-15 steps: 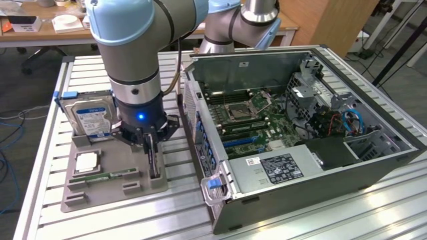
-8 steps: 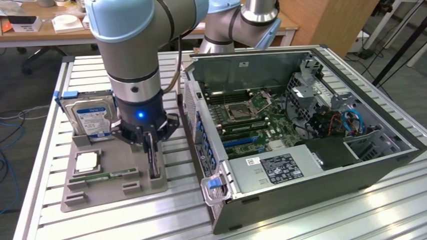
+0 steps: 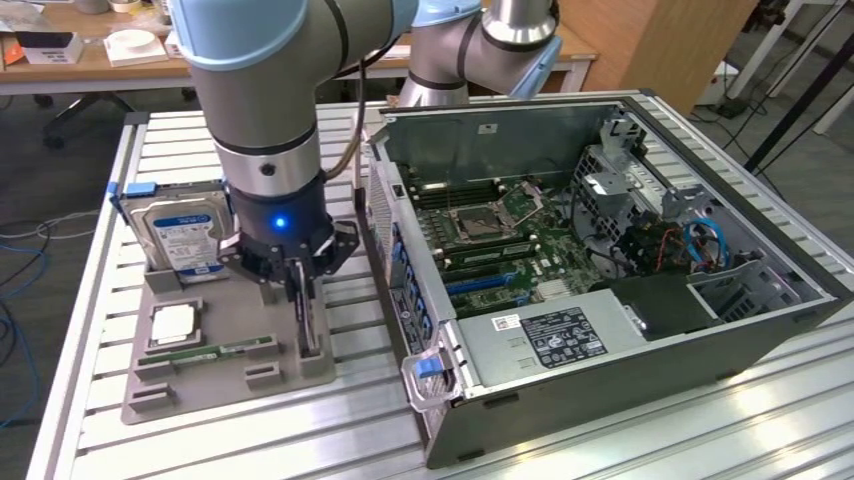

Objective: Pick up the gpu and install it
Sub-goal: 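Pick up the gpu and move the gpu toward the slot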

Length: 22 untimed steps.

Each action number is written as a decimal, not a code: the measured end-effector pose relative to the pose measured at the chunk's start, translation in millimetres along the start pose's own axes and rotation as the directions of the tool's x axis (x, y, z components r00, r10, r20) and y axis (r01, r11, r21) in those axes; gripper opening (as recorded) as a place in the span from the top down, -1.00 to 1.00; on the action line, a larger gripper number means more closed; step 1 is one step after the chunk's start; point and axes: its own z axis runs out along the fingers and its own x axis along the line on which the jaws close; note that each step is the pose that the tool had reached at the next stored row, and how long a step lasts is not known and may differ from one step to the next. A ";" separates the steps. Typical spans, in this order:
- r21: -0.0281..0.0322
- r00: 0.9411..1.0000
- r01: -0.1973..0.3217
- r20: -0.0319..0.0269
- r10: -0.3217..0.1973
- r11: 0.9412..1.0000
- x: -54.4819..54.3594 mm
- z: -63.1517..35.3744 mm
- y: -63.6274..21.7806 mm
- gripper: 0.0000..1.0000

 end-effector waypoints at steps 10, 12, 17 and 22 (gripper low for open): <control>0.000 1.000 0.000 0.000 0.000 1.000 -0.3 -11.1 0.5 0.47; 0.000 1.000 0.000 0.000 0.000 1.000 -0.3 -13.0 0.6 0.47; 0.000 1.000 0.000 0.000 0.000 1.000 -0.4 -17.7 0.8 0.47; 0.000 1.000 0.000 0.000 0.000 1.000 -0.6 -22.9 1.0 0.47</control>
